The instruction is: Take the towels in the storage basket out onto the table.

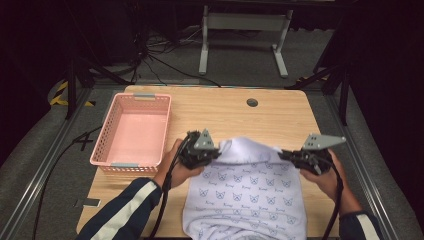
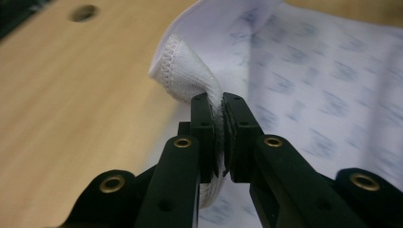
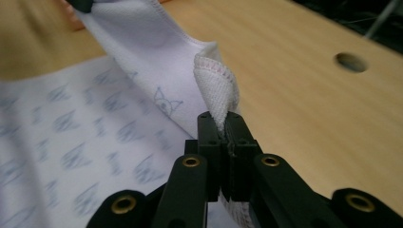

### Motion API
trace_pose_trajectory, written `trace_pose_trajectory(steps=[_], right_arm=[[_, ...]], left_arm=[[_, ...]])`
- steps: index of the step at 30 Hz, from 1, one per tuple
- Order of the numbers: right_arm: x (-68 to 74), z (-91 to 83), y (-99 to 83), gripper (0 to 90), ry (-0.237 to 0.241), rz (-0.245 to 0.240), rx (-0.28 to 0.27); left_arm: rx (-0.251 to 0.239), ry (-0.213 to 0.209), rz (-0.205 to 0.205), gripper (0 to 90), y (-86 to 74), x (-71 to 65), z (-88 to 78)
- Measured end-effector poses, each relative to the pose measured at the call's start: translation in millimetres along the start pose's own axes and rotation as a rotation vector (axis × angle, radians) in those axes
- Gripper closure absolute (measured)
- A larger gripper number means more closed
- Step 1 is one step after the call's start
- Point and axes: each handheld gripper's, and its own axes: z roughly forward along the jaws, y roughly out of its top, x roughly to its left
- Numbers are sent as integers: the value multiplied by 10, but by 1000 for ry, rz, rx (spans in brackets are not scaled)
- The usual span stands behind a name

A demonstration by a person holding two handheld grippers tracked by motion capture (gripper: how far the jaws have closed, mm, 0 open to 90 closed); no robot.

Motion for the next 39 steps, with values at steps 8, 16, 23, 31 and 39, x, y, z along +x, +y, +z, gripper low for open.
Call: trace_pose_trajectory(steps=[8,16,23,31,39], right_arm=[[639,-15,-506,868,234,-29,161],[689,132,-847,872,110,55,274],[387,334,-708,873,-73,21,264],[-159,677,-483,874,-202,20,268],[-619,940,-331,874,-274,64,247]], left_arm=[[133,-174,-12,841,-581,-505,148],[190,-89,-7,844,-670,-494,304],[176,98,-52,854,-486,-138,573],[196,262,-65,855,-227,225,919],[246,377,-153,854,1,640,1187]])
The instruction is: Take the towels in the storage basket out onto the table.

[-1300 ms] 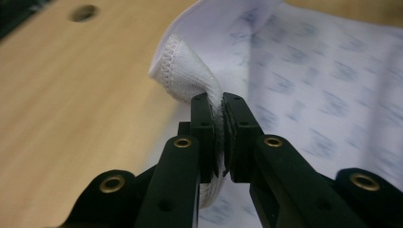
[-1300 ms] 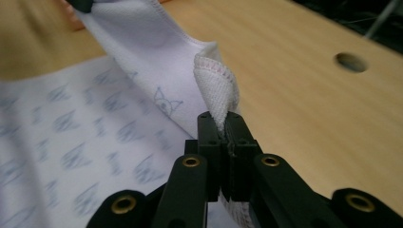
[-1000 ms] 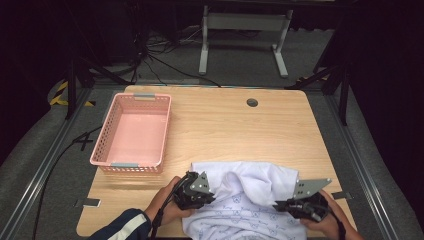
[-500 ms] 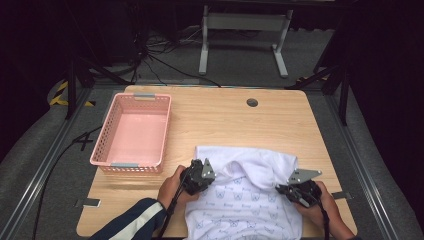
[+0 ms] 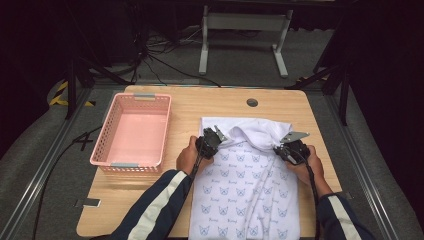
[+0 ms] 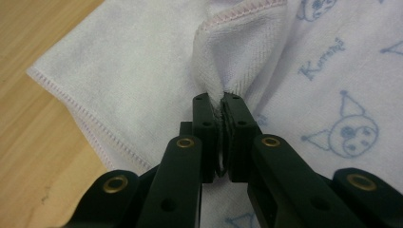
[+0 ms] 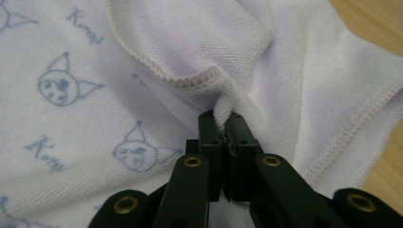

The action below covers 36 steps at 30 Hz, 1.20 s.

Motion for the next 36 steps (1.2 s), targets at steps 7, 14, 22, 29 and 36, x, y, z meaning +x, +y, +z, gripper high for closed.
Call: trace_pose_trajectory(steps=[7,14,22,29,36], right_arm=[[-177,202,200,874,-47,22,13],[-279,333,318,874,-85,45,16],[-347,443,391,874,-103,88,-10],[-378,381,373,875,-81,113,-42],[-388,-269,389,873,6,75,-198]], left_arm=[[40,73,7,854,193,114,171],[32,81,17,854,263,223,273],[110,152,29,854,459,311,408],[19,81,17,851,532,336,180],[-194,-9,72,843,591,321,-791]])
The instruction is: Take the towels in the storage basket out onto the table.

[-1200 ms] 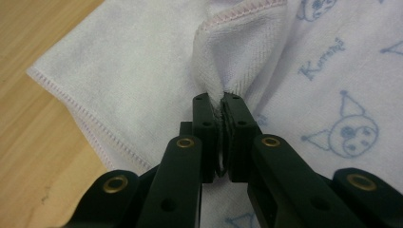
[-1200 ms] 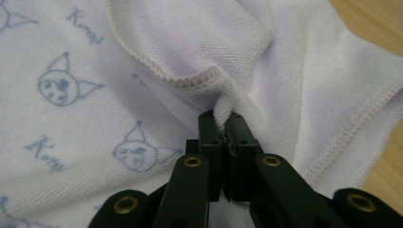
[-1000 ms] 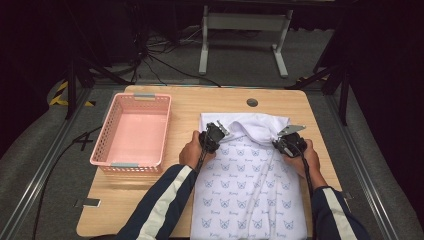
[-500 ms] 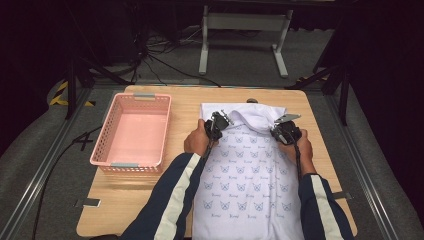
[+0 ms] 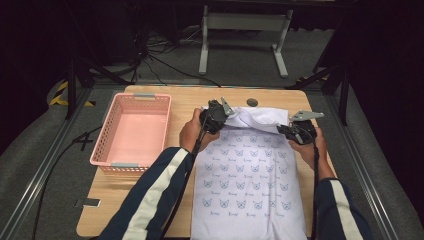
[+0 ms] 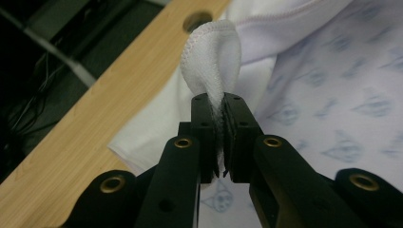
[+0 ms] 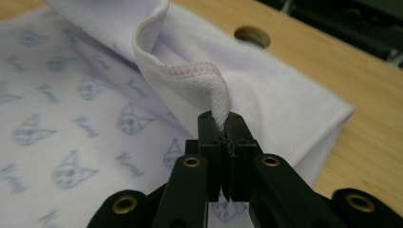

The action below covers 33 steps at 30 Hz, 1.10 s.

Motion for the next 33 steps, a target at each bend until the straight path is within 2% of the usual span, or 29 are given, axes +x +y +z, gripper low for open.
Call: trace_pose_trajectory(steps=[1,2,3,4,5,7,8,10,11,12,13,14,15,16,17,18,19,20,21,22,24,26,27,28,29,30,32,33], right_arm=[[20,-115,7,873,31,-13,-24],[50,-231,12,873,55,-31,-39],[50,-231,12,873,55,-31,-39],[102,-407,-5,873,79,-50,-68],[139,-509,-26,873,107,-58,-79],[250,-717,-98,873,127,-108,-88],[303,-823,-154,873,161,-123,-91],[426,-1004,-274,872,193,-171,-81],[477,-1086,-332,872,216,-196,-84],[525,-1170,-393,871,240,-204,-85],[525,-1170,-393,871,240,-204,-85],[630,-1333,-536,871,312,-230,-96],[671,-1380,-585,870,332,-241,-91],[742,-1436,-668,867,353,-262,-67],[742,-1436,-668,867,353,-262,-67],[835,-1493,-808,866,391,-288,-21],[835,-1493,-808,866,391,-288,-21],[918,-1501,-966,865,451,-307,24],[918,-1501,-966,865,451,-307,24],[957,-1492,-1044,865,470,-323,60],[1038,-1447,-1201,863,506,-328,132],[1066,-1375,-1294,863,495,-331,186],[1069,-1350,-1317,864,491,-313,196],[1074,-1307,-1346,864,488,-315,217],[1076,-1277,-1360,866,464,-327,240],[1073,-1244,-1370,868,450,-312,252],[1043,-1199,-1380,870,444,-299,243],[1021,-1180,-1372,871,414,-291,235]], left_arm=[[-19,-14,18,843,-16,-24,-126],[-65,-56,29,843,-85,-67,-312],[-65,-56,29,842,-85,-67,-312],[-76,-64,48,842,-142,-123,-405],[-92,-87,72,842,-227,-199,-511],[-104,-129,102,838,-390,-365,-647],[-130,-177,90,837,-489,-436,-715],[-146,-202,113,835,-656,-555,-833],[-164,-229,114,835,-746,-591,-873],[-178,-245,112,834,-843,-633,-919],[-178,-245,112,830,-843,-633,-919],[-197,-284,99,829,-1033,-693,-1000],[-197,-284,99,828,-1033,-693,-1000],[-173,-299,99,827,-1208,-759,-1038],[-173,-299,99,826,-1208,-759,-1038],[-170,-318,91,825,-1312,-802,-1042],[-140,-345,96,825,-1385,-839,-1031],[-103,-336,134,823,-1449,-893,-1020],[-81,-329,162,823,-1506,-936,-1010],[-53,-352,153,828,-1572,-948,-995],[-2,-327,176,834,-1648,-961,-939],[21,-350,145,833,-1696,-953,-881],[46,-362,162,834,-1708,-959,-835],[56,-360,170,838,-1719,-976,-802],[71,-365,173,839,-1727,-997,-765],[95,-361,172,842,-1736,-1028,-711],[70,-360,148,849,-1716,-1006,-648],[77,-356,129,854,-1691,-991,-614]])
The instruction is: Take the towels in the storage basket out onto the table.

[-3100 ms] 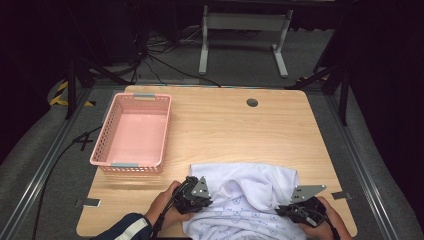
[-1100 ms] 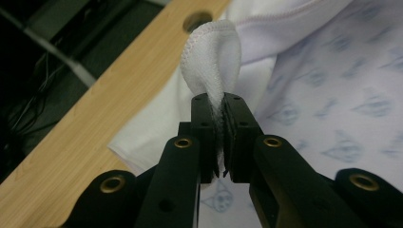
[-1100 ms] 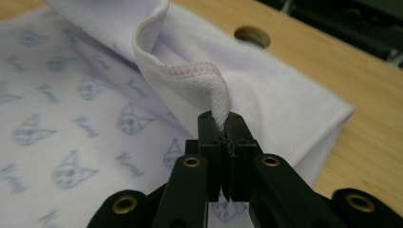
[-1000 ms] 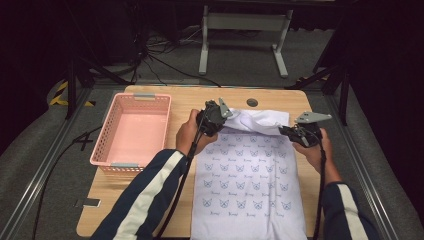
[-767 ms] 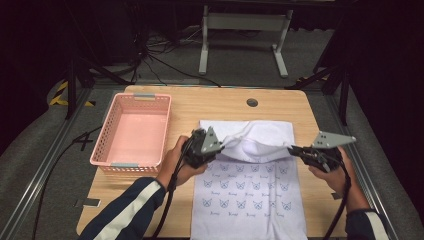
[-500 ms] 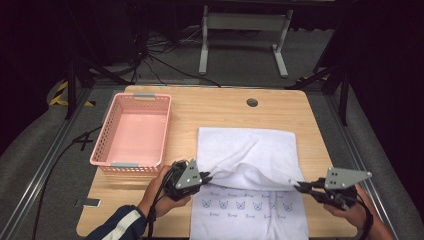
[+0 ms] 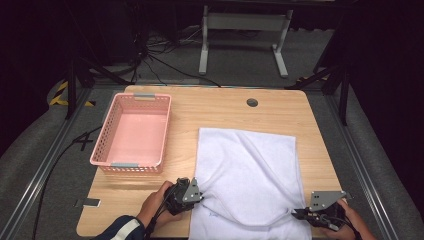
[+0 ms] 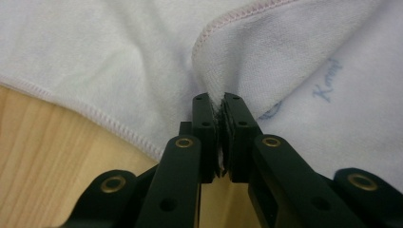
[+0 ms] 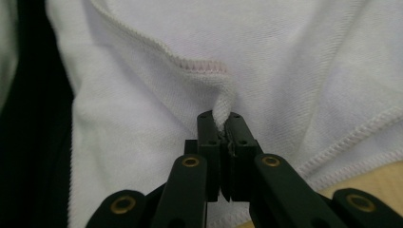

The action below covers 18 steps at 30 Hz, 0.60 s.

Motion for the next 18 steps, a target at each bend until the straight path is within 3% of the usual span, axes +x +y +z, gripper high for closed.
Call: trace_pose_trajectory(steps=[1,2,4,6,9,11,14,15,17,18], right_arm=[[-26,12,4,871,-18,9,-8],[-62,27,11,872,-47,18,-17],[-186,57,18,872,-118,50,-36],[-316,81,20,872,-171,85,-47],[-475,90,24,869,-205,106,-68],[-510,25,18,869,-196,114,-121],[-430,-170,18,860,-202,89,-188],[-380,-261,12,856,-204,73,-221],[-294,-366,4,855,-195,15,-222],[-235,-408,-8,855,-178,-10,-220]], left_arm=[[-6,12,1,857,29,40,33],[4,49,-5,858,67,89,72],[9,65,-52,863,118,177,122],[3,102,-72,863,162,254,180],[-23,131,-96,864,202,344,175],[-66,127,-83,865,226,350,67],[-139,134,-41,864,272,274,-171],[-152,142,-24,860,283,241,-238],[-203,132,25,854,268,152,-370],[-214,122,29,853,254,116,-397]])
